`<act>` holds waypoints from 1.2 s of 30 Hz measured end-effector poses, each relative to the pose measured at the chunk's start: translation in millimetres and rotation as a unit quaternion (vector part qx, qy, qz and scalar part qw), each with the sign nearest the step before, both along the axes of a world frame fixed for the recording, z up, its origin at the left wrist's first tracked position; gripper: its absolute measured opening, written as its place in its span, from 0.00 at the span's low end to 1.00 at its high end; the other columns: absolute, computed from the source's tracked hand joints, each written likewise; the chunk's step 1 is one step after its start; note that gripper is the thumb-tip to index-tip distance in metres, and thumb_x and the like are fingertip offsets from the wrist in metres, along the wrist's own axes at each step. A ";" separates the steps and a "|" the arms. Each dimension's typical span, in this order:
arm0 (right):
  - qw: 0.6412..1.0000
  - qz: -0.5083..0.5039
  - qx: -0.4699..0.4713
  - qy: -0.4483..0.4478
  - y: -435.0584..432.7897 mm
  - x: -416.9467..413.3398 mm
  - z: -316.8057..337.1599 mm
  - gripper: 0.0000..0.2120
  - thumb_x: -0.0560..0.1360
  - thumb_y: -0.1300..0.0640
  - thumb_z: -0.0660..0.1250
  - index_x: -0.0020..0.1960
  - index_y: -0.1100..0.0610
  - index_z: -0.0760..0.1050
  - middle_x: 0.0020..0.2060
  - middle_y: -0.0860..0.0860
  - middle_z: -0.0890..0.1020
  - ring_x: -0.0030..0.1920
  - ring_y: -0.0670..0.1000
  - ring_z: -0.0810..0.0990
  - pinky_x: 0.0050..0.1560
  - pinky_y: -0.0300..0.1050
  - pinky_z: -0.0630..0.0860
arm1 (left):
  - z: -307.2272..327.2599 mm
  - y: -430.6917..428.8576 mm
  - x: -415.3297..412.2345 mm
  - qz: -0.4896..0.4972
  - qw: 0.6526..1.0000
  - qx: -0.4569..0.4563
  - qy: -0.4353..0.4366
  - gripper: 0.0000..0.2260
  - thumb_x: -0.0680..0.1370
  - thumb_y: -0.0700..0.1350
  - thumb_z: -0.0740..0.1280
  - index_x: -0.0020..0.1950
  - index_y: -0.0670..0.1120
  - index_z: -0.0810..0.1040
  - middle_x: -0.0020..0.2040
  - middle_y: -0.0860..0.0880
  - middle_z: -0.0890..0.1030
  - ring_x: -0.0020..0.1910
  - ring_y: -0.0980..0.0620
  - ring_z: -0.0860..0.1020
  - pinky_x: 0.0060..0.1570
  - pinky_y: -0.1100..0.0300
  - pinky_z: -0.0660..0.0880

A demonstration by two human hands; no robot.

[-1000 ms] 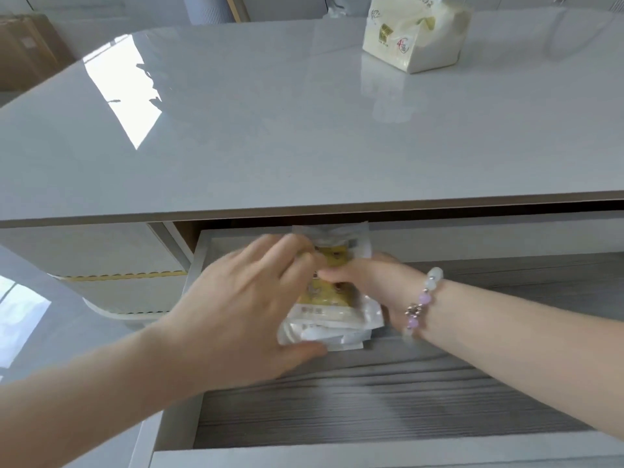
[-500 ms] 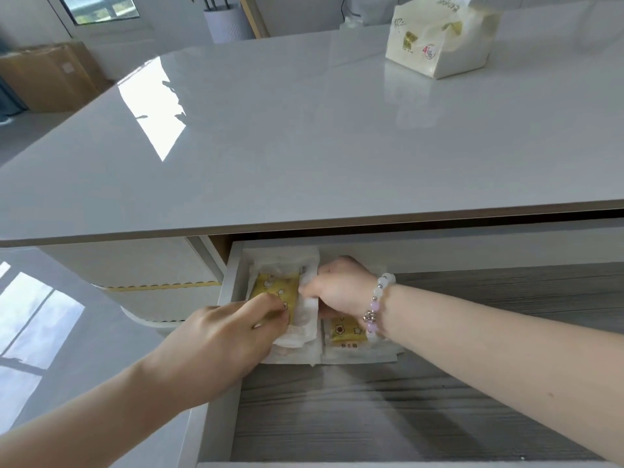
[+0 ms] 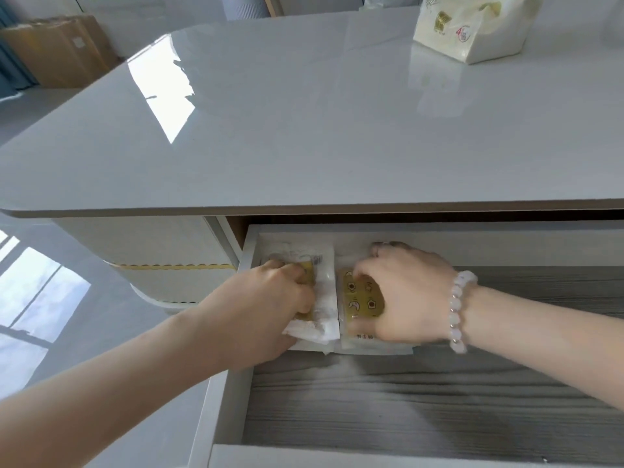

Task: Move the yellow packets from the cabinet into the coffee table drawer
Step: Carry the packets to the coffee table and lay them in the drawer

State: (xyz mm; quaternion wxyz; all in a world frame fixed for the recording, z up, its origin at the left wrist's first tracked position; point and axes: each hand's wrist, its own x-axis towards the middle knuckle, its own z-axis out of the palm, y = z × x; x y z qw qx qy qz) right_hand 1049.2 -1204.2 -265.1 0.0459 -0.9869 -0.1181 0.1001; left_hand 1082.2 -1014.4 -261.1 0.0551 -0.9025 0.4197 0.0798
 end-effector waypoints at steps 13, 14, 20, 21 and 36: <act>0.946 0.156 -0.236 -0.160 -7.3 -12.7 -53.9 0.24 0.71 0.62 0.48 0.53 0.56 0.82 0.38 0.53 0.82 0.32 0.51 0.79 0.26 0.37 0.62 | 8.3 -3.1 8.8 0.032 0.997 0.034 0.059 0.18 0.69 0.63 0.69 0.49 0.59 0.64 0.57 0.58 0.67 0.41 0.57 0.68 0.34 0.66 0.63; 0.942 0.156 -0.234 -0.185 -7.7 -10.0 -57.6 0.23 0.69 0.62 0.49 0.47 0.55 0.83 0.34 0.52 0.82 0.28 0.51 0.78 0.24 0.36 0.63 | 7.1 -3.3 8.5 0.033 0.998 0.030 0.054 0.18 0.69 0.62 0.69 0.50 0.58 0.65 0.57 0.58 0.68 0.42 0.57 0.67 0.35 0.65 0.62; 0.961 0.136 -0.229 -0.079 -12.3 -6.2 -31.9 0.21 0.62 0.59 0.68 0.55 0.53 0.80 0.43 0.50 0.82 0.38 0.51 0.82 0.26 0.40 0.70 | -1.4 1.6 3.3 0.038 0.999 0.000 0.022 0.24 0.72 0.63 0.66 0.63 0.55 0.67 0.49 0.56 0.69 0.49 0.57 0.64 0.44 0.66 0.62; 0.968 0.109 -0.207 -0.086 -17.9 -10.6 -23.9 0.21 0.70 0.61 0.62 0.63 0.54 0.73 0.52 0.51 0.80 0.47 0.53 0.81 0.34 0.43 0.73 | -2.4 2.8 3.9 0.037 0.999 -0.009 0.024 0.24 0.72 0.63 0.66 0.63 0.55 0.67 0.49 0.56 0.68 0.49 0.57 0.63 0.45 0.66 0.61; 0.936 0.154 -0.161 -0.273 65.0 -7.6 -16.3 0.23 0.63 0.67 0.49 0.36 0.58 0.83 0.40 0.53 0.81 0.25 0.49 0.70 0.22 0.37 0.51 | 30.7 46.5 -10.1 0.141 0.979 -0.118 0.084 0.38 0.63 0.63 0.73 0.67 0.64 0.56 0.60 0.68 0.58 0.60 0.67 0.64 0.51 0.75 0.63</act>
